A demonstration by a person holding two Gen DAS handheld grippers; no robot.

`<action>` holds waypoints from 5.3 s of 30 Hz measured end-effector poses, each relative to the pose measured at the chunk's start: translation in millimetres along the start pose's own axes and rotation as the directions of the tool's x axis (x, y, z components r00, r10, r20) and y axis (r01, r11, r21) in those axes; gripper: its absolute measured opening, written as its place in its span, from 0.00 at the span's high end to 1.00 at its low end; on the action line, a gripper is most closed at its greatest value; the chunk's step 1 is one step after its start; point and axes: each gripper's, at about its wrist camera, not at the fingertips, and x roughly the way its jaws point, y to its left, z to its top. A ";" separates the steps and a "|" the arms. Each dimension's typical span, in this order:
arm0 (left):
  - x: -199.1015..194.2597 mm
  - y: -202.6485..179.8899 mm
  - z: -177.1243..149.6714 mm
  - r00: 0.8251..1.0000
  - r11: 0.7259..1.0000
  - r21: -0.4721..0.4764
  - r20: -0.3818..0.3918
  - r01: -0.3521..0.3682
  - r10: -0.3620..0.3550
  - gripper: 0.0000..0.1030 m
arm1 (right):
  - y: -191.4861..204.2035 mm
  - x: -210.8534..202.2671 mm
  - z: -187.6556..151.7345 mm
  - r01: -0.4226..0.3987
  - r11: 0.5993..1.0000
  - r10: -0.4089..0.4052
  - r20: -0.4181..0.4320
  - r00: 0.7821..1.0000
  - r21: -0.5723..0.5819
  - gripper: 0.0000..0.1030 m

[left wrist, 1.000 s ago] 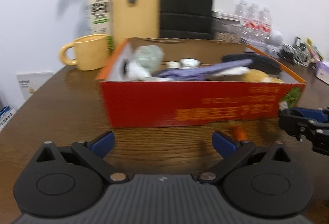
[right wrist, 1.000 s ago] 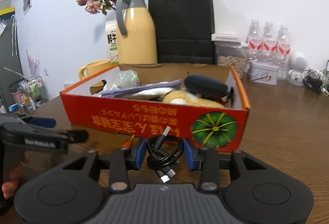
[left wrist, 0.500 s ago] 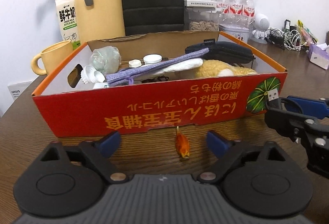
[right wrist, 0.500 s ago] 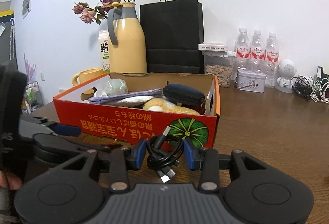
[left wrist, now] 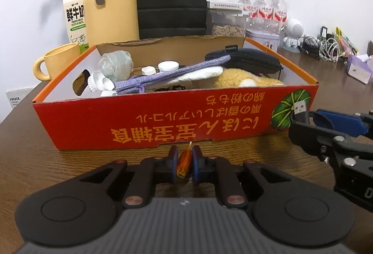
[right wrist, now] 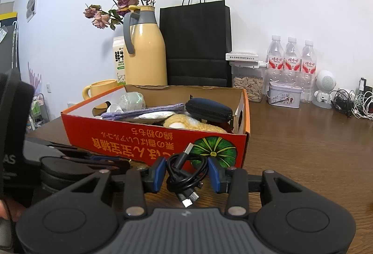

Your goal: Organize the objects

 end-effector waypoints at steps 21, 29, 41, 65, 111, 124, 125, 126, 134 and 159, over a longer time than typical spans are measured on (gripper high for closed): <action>-48.9 48.2 55.1 0.973 0.997 -0.044 0.222 0.067 -0.055 0.87 | 31.7 8.8 46.8 -0.015 0.996 0.025 0.107 0.994 -0.093 0.63; -20.2 75.3 89.0 0.964 0.996 -0.069 0.265 0.049 -0.029 0.87 | 41.8 59.2 92.7 0.001 0.996 0.011 0.132 0.991 -0.084 0.63; 27.8 101.0 108.1 0.972 0.993 -0.101 0.229 0.067 -0.042 0.87 | 41.6 119.9 100.7 0.015 0.998 -0.010 0.080 0.997 -0.058 0.63; 16.3 111.5 107.0 0.968 0.997 -0.078 0.249 -0.009 0.028 0.00 | 20.9 105.2 94.7 0.088 0.996 -0.087 0.075 0.993 -0.010 0.00; -138.4 96.9 -25.4 0.990 0.999 -0.037 0.142 0.012 -0.007 0.00 | 63.5 -59.2 8.7 0.062 0.996 -0.062 -0.007 0.998 0.070 0.00; -136.0 96.5 -24.8 0.990 0.999 -0.037 0.140 0.014 -0.009 0.00 | 63.9 -58.8 8.5 0.062 0.996 -0.062 -0.009 0.998 0.069 0.00; -135.9 96.4 -24.8 0.990 0.999 -0.037 0.140 0.015 -0.009 0.00 | 63.9 -58.9 8.5 0.062 0.996 -0.062 -0.008 0.998 0.070 0.00; -136.0 96.4 -24.8 0.990 0.999 -0.037 0.140 0.016 -0.010 0.00 | 63.9 -58.8 8.5 0.062 0.996 -0.062 -0.008 0.998 0.069 0.00; -137.4 95.9 -23.9 0.990 0.999 -0.036 0.141 0.015 -0.010 0.00 | 63.9 -58.8 8.6 0.062 0.996 -0.062 -0.009 0.998 0.070 0.00; -136.0 94.4 -25.4 0.992 0.998 -0.050 0.129 0.024 -0.018 0.00 | 63.5 -59.1 8.3 0.061 0.996 -0.061 -0.009 0.998 0.070 0.00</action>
